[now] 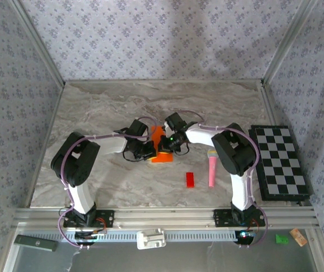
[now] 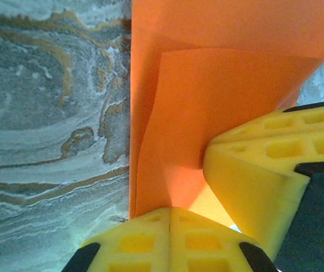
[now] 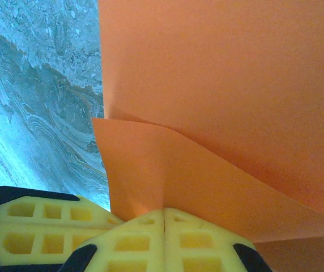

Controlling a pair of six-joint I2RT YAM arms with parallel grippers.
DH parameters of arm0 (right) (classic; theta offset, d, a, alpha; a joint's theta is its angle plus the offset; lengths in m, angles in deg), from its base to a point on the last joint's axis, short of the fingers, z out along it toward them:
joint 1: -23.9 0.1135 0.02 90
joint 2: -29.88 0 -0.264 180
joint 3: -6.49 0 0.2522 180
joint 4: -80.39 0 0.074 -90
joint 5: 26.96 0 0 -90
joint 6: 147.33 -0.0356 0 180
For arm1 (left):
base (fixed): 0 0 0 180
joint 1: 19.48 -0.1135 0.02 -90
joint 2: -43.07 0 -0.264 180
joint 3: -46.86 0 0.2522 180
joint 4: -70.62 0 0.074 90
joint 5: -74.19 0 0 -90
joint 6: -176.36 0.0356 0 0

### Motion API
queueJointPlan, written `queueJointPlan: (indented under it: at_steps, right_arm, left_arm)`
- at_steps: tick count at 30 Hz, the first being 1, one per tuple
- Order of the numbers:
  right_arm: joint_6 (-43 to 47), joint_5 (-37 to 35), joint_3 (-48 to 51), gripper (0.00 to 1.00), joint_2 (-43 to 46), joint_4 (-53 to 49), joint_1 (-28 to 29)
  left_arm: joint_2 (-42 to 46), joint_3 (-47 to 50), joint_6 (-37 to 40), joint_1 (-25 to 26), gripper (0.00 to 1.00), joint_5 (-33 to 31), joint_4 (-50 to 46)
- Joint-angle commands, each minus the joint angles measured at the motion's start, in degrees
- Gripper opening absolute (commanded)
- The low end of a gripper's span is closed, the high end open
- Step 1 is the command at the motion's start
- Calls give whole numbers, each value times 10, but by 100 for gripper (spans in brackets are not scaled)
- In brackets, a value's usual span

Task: Fold a paper plane with a square sheet of paper (pick it up from the middle)
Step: Fold the triangle a second time at the center of the table, then pick up the paper from the center of the table.

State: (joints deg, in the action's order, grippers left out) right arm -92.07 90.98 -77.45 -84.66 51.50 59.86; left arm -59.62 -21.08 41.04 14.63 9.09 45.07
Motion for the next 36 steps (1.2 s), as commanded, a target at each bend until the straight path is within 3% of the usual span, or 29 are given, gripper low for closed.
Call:
queueJointPlan:
  at_steps: [1, 16, 24, 31, 36]
  right_arm:
    - [23, -23, 11, 3, -19, -14, -15]
    - [79, -36, -26, 3, -30, -16, -134]
    - [76, -83, 38, 4, 96, 13, -124]
    - [12, -100, 103, 24, 164, 44, -97]
    - [-46, -101, 121, 32, 170, 69, -72]
  left_arm:
    - [-18, 21, -3, -5, 0, -26, -51]
    - [-40, 27, 5, -11, 0, -32, -92]
    - [-3, -85, -2, -9, 1, 13, -111]
    - [13, -135, -10, -12, 14, -10, -86]
    - [-7, -123, -29, -20, 15, -11, -41]
